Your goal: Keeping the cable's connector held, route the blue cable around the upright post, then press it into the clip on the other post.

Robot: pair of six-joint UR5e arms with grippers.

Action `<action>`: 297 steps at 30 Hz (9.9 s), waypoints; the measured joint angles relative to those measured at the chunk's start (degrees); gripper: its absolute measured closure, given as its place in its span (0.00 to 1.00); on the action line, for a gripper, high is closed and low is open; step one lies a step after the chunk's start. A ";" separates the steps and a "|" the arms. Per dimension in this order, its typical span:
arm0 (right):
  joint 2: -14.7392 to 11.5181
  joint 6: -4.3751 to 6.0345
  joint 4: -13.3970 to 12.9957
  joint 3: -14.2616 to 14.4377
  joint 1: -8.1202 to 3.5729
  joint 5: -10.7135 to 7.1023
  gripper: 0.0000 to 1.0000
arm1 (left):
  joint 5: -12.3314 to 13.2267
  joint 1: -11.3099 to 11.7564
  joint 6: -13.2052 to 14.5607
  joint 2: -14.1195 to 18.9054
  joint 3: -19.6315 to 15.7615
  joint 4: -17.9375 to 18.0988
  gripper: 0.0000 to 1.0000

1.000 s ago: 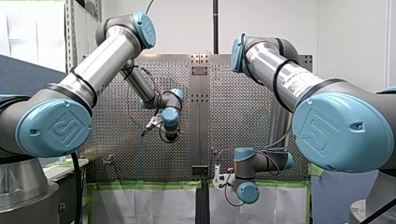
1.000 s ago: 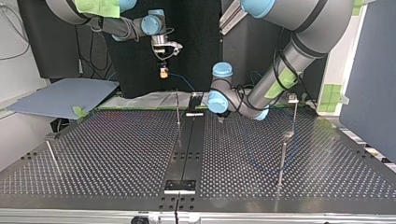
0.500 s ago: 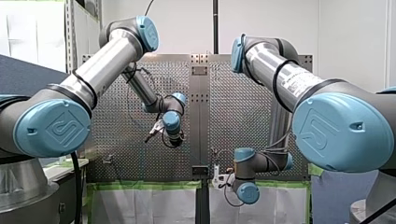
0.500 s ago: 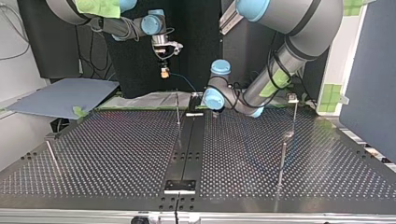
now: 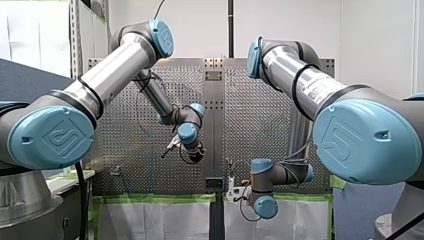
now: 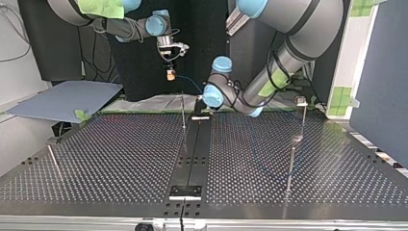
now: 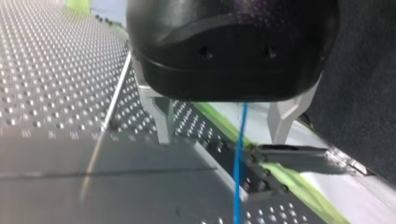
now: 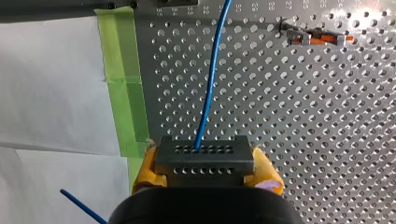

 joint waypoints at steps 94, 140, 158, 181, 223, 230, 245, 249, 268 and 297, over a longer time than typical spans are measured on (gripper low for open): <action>-0.10 -0.68 1.14 -0.04 0.35 -0.07 1.00 | -2.91 -11.12 -19.12 -6.68 -0.05 3.80 1.00; -5.71 -2.34 3.80 -1.55 -5.43 -0.43 1.00 | -9.50 -11.51 -21.59 -6.66 -0.05 20.25 1.00; -5.64 -2.50 4.22 -3.17 -6.69 -1.41 1.00 | -5.63 -9.49 -22.89 -9.76 -0.01 21.67 1.00; -5.51 -2.41 5.62 -5.55 -9.25 -2.91 1.00 | -2.50 -7.62 -24.15 -8.30 0.00 24.31 1.00; -3.99 -2.01 9.35 -9.65 -13.70 -4.91 1.00 | 10.48 -3.17 -35.16 -10.74 3.02 23.64 1.00; -3.00 -2.09 9.50 -10.51 -14.01 -4.85 1.00 | 10.83 -2.76 -34.65 -11.87 4.52 23.55 1.00; -2.82 -1.69 11.74 -15.00 -15.25 -4.97 1.00 | 7.57 -1.24 -34.47 -11.97 6.45 22.67 1.00; -2.80 -1.67 11.90 -15.60 -15.72 -5.13 1.00 | 6.83 -1.05 -33.99 -11.97 6.64 22.58 1.00; -2.74 -1.26 12.38 -17.31 -16.93 -8.34 1.00 | 2.90 -1.01 -30.54 -11.97 6.69 25.58 1.00; -2.58 -1.23 13.00 -17.41 -16.99 -8.63 1.00 | 1.47 -2.46 -19.82 -11.88 6.67 18.61 0.00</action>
